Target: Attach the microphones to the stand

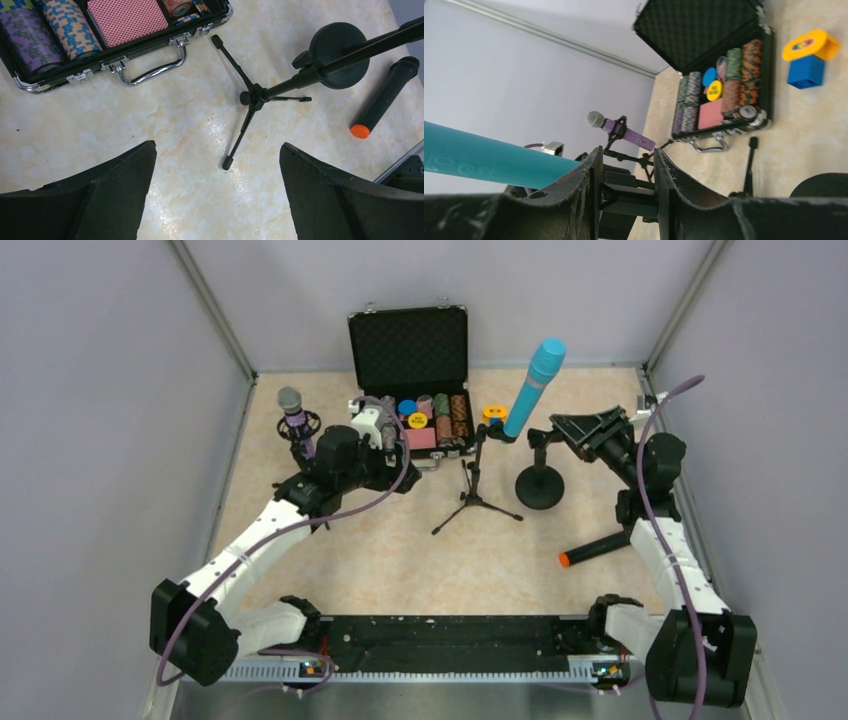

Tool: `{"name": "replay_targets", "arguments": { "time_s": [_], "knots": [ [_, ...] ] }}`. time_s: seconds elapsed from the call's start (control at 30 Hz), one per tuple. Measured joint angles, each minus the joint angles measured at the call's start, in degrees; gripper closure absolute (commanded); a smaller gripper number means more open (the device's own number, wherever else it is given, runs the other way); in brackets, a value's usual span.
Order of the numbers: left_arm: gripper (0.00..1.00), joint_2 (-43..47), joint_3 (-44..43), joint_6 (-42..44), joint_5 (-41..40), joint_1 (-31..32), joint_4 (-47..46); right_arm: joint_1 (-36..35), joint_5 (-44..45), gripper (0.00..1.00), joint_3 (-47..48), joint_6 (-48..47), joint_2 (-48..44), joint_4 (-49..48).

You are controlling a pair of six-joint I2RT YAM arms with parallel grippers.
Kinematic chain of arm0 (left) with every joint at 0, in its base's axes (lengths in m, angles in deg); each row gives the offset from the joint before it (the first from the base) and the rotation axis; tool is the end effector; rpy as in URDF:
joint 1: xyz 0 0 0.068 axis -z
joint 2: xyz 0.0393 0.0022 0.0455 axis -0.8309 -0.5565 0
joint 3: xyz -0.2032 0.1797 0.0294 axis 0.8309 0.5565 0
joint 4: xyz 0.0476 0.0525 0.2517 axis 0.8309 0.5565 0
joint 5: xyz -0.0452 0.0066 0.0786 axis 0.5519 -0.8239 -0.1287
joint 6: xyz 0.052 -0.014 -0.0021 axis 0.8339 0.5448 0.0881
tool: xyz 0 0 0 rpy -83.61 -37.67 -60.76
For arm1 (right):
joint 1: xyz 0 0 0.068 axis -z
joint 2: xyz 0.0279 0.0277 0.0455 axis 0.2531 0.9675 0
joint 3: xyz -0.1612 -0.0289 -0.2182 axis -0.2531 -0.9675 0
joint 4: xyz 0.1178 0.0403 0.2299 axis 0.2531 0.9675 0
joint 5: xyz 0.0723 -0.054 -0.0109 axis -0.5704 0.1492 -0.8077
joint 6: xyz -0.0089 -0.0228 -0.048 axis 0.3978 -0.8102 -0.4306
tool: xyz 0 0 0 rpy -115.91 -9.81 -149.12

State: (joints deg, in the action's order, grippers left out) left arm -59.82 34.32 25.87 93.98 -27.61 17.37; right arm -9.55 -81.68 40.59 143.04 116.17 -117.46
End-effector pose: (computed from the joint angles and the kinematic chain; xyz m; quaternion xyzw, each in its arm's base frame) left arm 0.2268 -0.1300 0.3013 0.1088 0.8525 -0.2682 0.4352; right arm 0.2405 0.0008 0.3101 0.1839 0.6535 0.5571 0.4784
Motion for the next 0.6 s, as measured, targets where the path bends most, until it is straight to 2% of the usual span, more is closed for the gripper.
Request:
{"name": "replay_targets", "arguments": {
  "time_s": [0.27,0.6],
  "knots": [
    [0.03,1.9,0.2,0.0,-0.1,0.0,0.2,0.4,1.6,1.0,-1.8,-5.9,-8.6,13.2],
    [0.02,4.1,0.2,0.5,-2.6,0.0,1.0,-0.8,-0.5,1.0,-5.3,-6.6,-19.4,21.8]
  ]
}}
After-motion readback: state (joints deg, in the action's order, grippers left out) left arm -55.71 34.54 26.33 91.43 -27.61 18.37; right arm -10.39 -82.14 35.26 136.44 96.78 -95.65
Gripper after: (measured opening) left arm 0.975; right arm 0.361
